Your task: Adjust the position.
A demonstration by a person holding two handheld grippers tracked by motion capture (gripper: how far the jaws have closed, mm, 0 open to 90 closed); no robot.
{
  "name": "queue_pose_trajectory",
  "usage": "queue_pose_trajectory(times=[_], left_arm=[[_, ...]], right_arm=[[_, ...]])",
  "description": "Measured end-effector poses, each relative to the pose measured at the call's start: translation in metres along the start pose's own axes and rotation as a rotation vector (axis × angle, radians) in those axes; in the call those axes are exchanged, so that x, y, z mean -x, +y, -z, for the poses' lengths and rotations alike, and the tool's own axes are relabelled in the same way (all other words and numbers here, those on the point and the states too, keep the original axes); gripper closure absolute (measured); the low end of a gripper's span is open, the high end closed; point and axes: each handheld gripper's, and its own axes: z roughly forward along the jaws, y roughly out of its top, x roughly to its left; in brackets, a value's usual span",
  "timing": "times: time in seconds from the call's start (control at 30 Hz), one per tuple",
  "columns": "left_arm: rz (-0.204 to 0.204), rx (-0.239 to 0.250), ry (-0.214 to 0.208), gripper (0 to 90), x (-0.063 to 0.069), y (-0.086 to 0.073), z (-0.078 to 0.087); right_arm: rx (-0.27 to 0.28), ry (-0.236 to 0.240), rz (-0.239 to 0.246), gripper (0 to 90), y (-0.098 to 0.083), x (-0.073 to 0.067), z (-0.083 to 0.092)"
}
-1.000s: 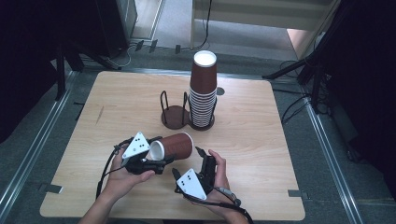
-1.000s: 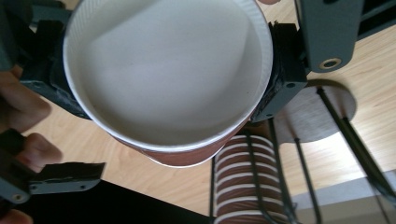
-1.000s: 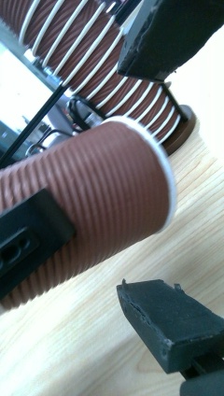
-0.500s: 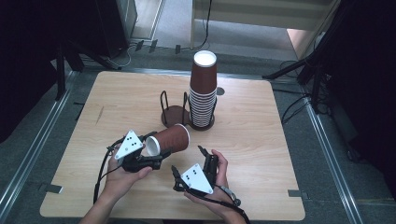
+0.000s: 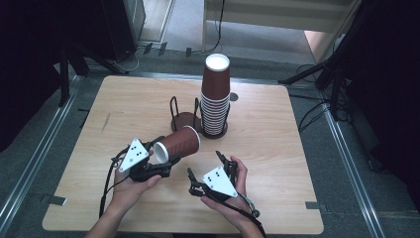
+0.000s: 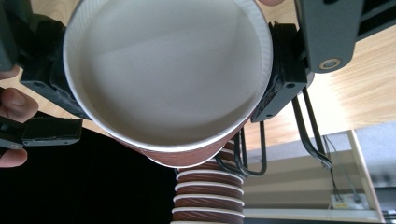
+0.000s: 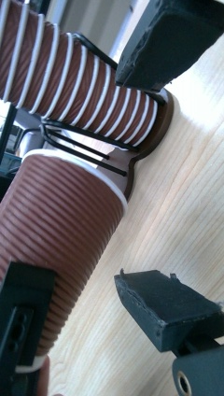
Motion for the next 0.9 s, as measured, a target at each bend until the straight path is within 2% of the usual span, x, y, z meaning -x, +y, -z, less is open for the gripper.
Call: queue_pose_trajectory(times=[0.13, 0.2, 0.27, 0.3, 0.37, 0.43, 0.53, 0.6, 0.7, 0.73, 0.83, 0.87, 0.9], left_arm=[[0.020, 0.017, 0.010, 21.8, -0.003, 0.000, 0.000], [0.029, 0.042, 0.017, 21.8, -0.004, -0.002, 0.000], [0.028, 0.074, 0.027, 21.8, -0.003, -0.004, -0.001], [0.036, 0.084, 0.028, 21.8, -0.002, -0.004, -0.001], [0.044, 0.096, 0.027, 21.8, 0.000, -0.006, -0.002], [0.041, 0.095, 0.024, 21.8, 0.001, -0.006, -0.003], [0.031, 0.091, 0.022, 21.8, 0.003, -0.008, -0.005], [0.033, 0.090, 0.023, 21.8, 0.005, -0.009, -0.005], [0.029, 0.087, 0.028, 21.8, 0.005, -0.012, -0.007], [0.034, 0.091, 0.030, 21.8, 0.004, -0.012, -0.008], [0.040, 0.097, 0.039, 21.8, 0.004, -0.013, -0.009], [0.040, 0.097, 0.039, 21.8, 0.004, -0.013, -0.009], [0.039, 0.104, 0.039, 21.8, 0.004, -0.013, -0.009]], right_arm=[[-0.012, 0.016, -0.099, 9.4, 0.001, 0.007, -0.001], [-0.011, 0.007, -0.155, 12.7, 0.002, 0.009, 0.000], [-0.013, 0.031, -0.231, 12.7, 0.005, 0.012, 0.002], [-0.017, 0.037, -0.252, 10.9, 0.007, 0.013, 0.004], [-0.038, 0.064, -0.279, 1.4, 0.010, 0.014, 0.006], [-0.052, 0.112, -0.328, 0.0, 0.012, 0.015, 0.009], [-0.051, 0.120, -0.398, 0.0, 0.015, 0.015, 0.010], [-0.053, 0.095, -0.429, 0.0, 0.016, 0.014, 0.010], [-0.059, 0.081, -0.533, 0.0, 0.019, 0.015, 0.010], [-0.057, 0.090, -0.575, 0.0, 0.020, 0.016, 0.011], [-0.027, 0.100, -0.736, 0.0, 0.022, 0.021, 0.012], [-0.027, 0.100, -0.736, 0.0, 0.022, 0.021, 0.012], [-0.012, 0.091, -0.839, 0.0, 0.020, 0.024, 0.012]])
